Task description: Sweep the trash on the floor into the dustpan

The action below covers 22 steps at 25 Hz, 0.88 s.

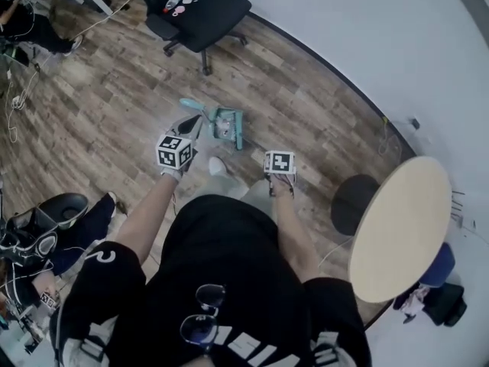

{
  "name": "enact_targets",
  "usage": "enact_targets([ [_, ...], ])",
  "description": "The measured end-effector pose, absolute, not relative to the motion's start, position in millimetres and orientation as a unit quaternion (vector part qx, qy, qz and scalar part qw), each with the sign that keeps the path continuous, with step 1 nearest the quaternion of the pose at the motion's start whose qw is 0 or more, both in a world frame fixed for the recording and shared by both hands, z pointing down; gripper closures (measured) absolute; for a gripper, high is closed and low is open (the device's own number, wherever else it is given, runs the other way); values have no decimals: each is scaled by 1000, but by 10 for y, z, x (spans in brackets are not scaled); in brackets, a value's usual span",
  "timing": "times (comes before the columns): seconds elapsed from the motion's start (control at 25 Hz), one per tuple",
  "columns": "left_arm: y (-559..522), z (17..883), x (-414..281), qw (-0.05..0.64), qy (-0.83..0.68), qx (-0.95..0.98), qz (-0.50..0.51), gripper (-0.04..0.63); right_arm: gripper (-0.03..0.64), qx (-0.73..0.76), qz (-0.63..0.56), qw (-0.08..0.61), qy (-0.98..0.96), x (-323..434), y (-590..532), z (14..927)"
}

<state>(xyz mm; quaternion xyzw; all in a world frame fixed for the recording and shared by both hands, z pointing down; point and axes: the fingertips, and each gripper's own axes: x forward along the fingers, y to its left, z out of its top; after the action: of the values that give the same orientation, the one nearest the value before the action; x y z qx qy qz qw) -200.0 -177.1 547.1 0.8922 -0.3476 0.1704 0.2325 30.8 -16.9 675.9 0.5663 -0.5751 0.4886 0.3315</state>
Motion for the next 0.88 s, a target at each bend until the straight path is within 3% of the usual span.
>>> enact_targets([
  [0.12, -1745, 5311, -1886, 222, -356, 893, 161, 598, 531, 577, 482, 362, -551, 674, -58, 6586],
  [0.32, -1686, 5005, -1464, 207, -361, 898, 143, 598, 531, 583, 451, 285, -613, 1060, -376, 6229],
  [0.52, -1653, 4840, -888, 200, -373, 896, 133, 598, 531, 604, 434, 320, -587, 1887, -246, 5887],
  [0.88, -1522, 4634, 223, 193, -367, 902, 119, 598, 531, 611, 399, 261, -632, 2755, -517, 5447],
])
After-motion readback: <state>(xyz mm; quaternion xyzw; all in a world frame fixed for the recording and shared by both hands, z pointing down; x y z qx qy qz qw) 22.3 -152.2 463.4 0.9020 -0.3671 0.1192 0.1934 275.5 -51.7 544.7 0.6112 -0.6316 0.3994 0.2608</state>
